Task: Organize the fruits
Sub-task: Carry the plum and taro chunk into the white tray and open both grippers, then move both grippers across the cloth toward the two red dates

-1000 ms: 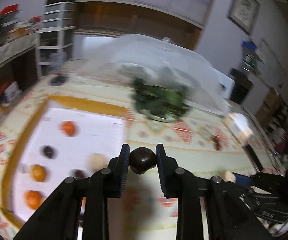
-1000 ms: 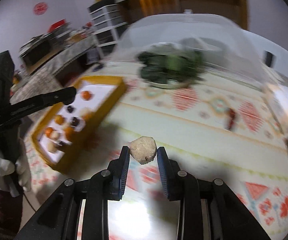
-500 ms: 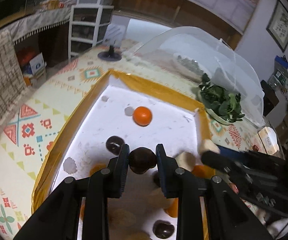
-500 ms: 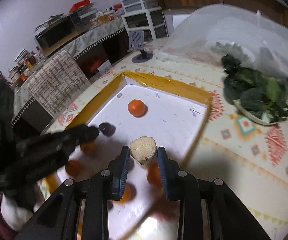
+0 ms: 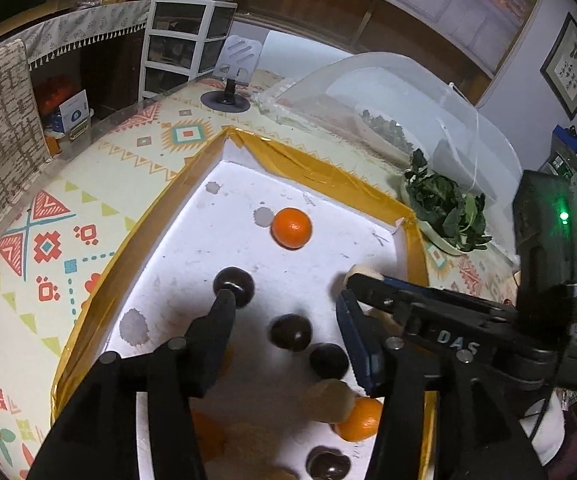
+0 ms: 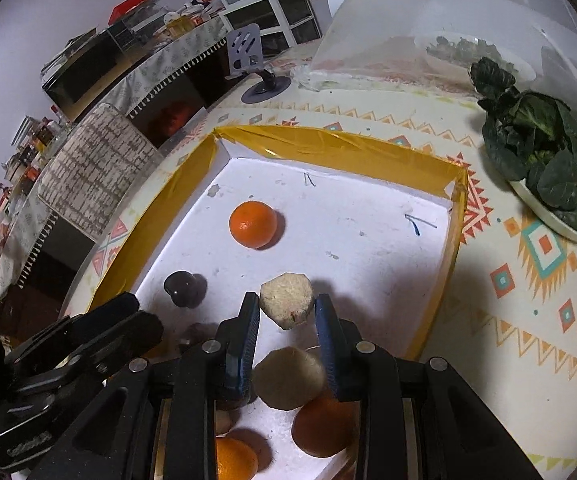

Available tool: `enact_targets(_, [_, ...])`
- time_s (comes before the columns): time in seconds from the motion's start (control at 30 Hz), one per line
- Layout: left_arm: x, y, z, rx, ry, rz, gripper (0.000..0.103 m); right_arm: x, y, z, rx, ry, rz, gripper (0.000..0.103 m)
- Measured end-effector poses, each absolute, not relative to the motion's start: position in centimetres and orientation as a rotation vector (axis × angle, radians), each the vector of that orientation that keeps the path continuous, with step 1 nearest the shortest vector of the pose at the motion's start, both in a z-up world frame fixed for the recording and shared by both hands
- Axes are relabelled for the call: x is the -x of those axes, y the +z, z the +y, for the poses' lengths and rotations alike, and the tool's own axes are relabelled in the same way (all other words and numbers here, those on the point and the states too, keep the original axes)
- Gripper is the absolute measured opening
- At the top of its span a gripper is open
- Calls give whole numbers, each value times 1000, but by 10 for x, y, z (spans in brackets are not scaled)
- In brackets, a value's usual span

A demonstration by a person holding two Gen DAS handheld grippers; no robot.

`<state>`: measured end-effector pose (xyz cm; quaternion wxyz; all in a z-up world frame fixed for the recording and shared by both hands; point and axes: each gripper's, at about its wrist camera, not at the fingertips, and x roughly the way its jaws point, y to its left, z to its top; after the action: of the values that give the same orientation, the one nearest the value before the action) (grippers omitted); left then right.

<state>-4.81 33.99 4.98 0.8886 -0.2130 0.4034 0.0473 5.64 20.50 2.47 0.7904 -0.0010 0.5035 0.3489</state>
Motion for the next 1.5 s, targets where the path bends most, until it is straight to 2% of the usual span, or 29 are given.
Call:
enact_targets(0.1, [53,57,333,431,101,823,68,-53,29,202,0,754,1065,31])
enact_targets(0.33, [70,77,303,364,107,785,72,-40,53,181,-31,758,1002,36])
enact_targets(0.5, [88,91,266,309,111,747,82,-19,72,131,-72,720,926,50])
enact_targets(0.67, [105,102,208,191,107,698,89,4,75,69,-77,631,879,50])
enact_targets(1.03, [116,88,105,57,20,724,90,47,54,-46,-125,472,868,54])
enact_targets(1.5, [110,80,46,-4,-27,765,90,59,43,-113,-200,433,860,55])
